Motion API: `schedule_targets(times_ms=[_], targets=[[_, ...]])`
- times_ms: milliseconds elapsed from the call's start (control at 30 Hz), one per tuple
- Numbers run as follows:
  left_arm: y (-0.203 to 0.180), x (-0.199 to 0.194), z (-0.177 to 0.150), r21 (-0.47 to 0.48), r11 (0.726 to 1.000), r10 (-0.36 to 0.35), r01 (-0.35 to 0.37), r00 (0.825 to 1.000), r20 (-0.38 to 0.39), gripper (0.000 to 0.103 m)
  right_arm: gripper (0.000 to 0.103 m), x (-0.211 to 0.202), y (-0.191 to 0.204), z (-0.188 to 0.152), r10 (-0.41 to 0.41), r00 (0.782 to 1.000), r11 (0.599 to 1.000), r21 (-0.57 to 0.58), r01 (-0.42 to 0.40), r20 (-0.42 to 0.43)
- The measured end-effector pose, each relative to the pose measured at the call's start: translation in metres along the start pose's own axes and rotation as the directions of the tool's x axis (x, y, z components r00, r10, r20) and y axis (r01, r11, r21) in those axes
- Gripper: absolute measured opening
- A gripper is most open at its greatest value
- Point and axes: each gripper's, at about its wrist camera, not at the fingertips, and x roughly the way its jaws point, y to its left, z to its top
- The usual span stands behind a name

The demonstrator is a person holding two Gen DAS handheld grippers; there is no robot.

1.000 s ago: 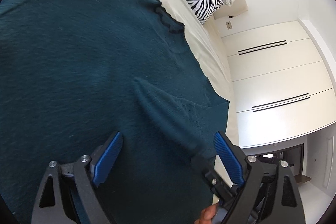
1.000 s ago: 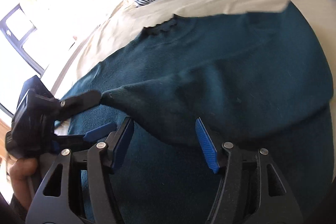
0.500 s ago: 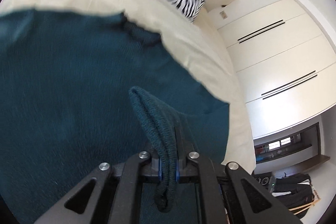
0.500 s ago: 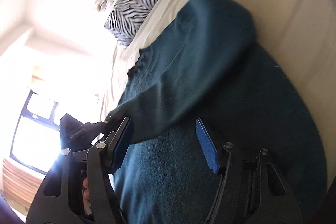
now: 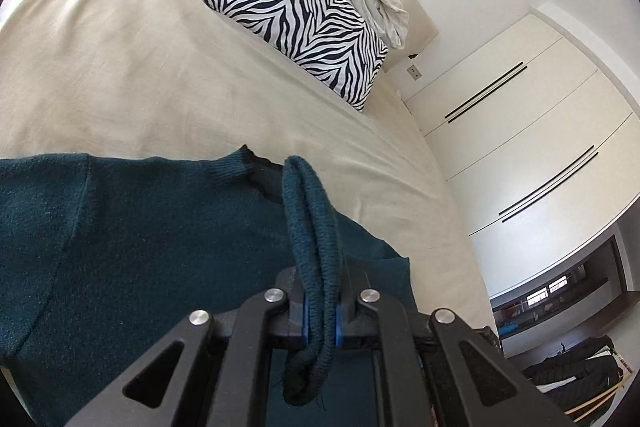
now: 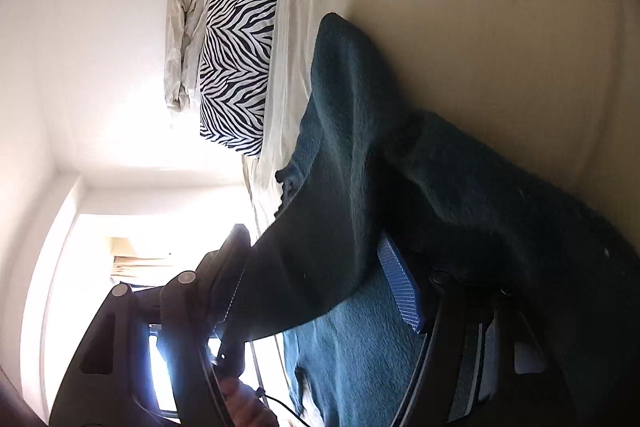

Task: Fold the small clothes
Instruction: 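Carry the sleeve across the sweater body with the left tool and release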

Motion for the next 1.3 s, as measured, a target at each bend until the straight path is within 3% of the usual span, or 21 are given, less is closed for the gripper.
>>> schedule_targets(times_ms=[367, 667, 867, 1000, 1033, 1167, 1300], targets=[[0.049, 0.024, -0.015, -0.083, 0.994, 0.063, -0.067, 0.997, -0.048, 0.009, 0.064, -0.034, -0.007, 0.054, 0.076, 0.985, 0.995, 0.053, -0.085, 0.155], [0.057, 0.027, -0.017, -0.066, 0.995, 0.067, -0.069, 0.997, -0.037, 0.009, 0.064, -0.007, 0.011, 0.024, -0.052, 0.995, 0.993, -0.105, 0.061, 0.080], [0.058, 0.018, -0.011, -0.050, 0.998, 0.043, -0.042, 0.999, 0.006, 0.009, 0.064, -0.018, -0.004, 0.027, -0.040, 0.996, 0.996, -0.079, 0.046, 0.077], [0.061, 0.034, -0.019, -0.018, 0.995, 0.098, -0.099, 0.993, -0.061, 0.010, 0.064, -0.021, -0.005, 0.025, -0.058, 0.996, 0.992, -0.108, 0.065, 0.064], [0.064, 0.038, -0.023, -0.019, 0.993, 0.111, -0.113, 0.991, -0.077, 0.014, 0.064, -0.023, -0.005, 0.026, -0.057, 0.996, 0.992, -0.105, 0.064, 0.063], [0.078, 0.034, -0.032, -0.063, 0.994, 0.087, -0.091, 0.994, -0.067, 0.017, 0.064, -0.047, -0.009, 0.036, -0.035, 0.992, 0.996, -0.079, 0.045, 0.122], [0.075, 0.034, -0.030, -0.055, 0.994, 0.095, -0.099, 0.993, -0.072, 0.020, 0.061, -0.057, -0.017, 0.043, -0.015, 0.992, 0.999, -0.041, 0.021, 0.126]])
